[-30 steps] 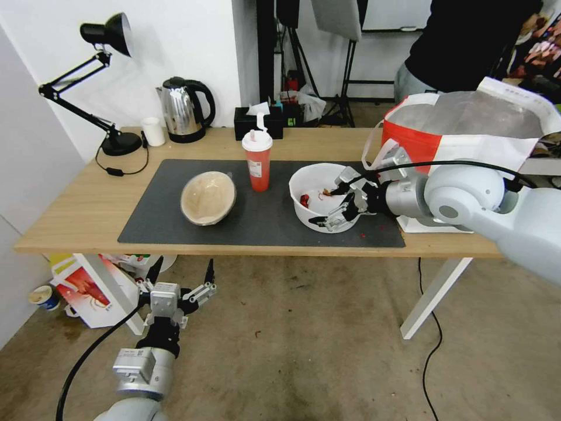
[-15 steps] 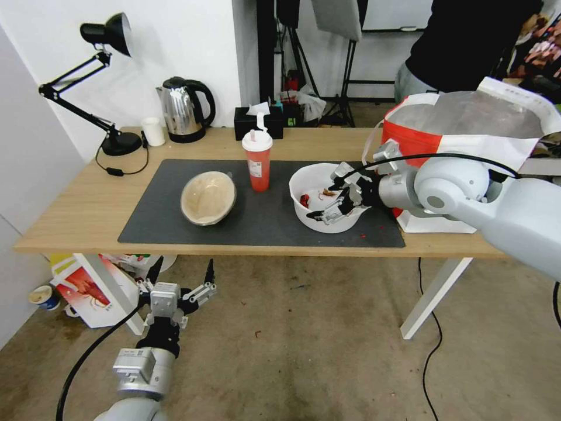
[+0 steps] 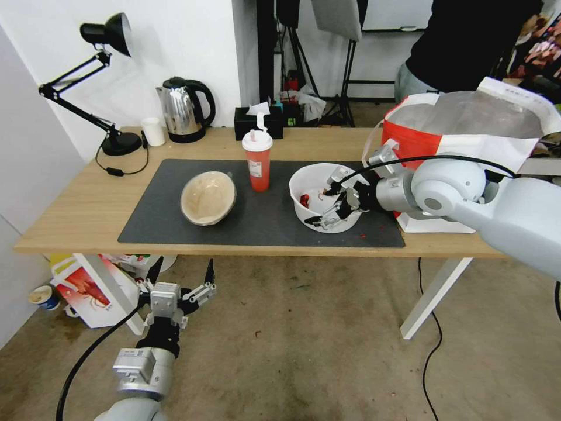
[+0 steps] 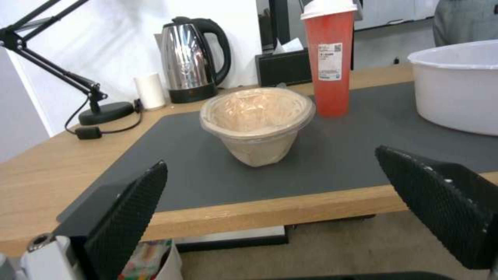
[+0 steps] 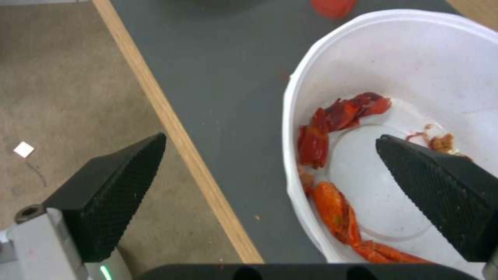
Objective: Pick up the trash from the table and place it into the takeout bag.
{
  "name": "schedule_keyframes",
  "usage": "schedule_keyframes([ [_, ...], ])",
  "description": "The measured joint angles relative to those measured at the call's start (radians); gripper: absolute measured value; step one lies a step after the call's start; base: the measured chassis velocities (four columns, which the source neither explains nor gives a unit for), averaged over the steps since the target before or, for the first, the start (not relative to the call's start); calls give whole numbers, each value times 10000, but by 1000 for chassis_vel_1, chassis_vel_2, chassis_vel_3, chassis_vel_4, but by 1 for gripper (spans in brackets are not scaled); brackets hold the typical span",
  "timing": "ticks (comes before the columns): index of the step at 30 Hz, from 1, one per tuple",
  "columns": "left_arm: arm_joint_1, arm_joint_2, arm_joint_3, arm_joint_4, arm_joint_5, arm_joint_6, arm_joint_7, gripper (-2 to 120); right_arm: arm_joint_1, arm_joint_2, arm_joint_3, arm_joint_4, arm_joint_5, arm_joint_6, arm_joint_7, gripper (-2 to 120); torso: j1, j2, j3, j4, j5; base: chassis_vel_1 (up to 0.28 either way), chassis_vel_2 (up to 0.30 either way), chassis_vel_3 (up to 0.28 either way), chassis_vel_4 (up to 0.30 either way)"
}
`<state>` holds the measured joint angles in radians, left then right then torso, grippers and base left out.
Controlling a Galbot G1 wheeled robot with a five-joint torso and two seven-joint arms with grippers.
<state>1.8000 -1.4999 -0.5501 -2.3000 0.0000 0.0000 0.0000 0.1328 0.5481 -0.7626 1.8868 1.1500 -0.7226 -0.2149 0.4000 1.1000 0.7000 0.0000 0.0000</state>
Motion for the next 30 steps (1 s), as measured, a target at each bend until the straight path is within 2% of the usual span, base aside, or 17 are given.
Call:
schedule_keyframes([
  [30,0,0,0,0,0,0,0,100,106,233,-436,-442,-177,-7,-181,100,0,0,0,0,1,0,0,0,0],
])
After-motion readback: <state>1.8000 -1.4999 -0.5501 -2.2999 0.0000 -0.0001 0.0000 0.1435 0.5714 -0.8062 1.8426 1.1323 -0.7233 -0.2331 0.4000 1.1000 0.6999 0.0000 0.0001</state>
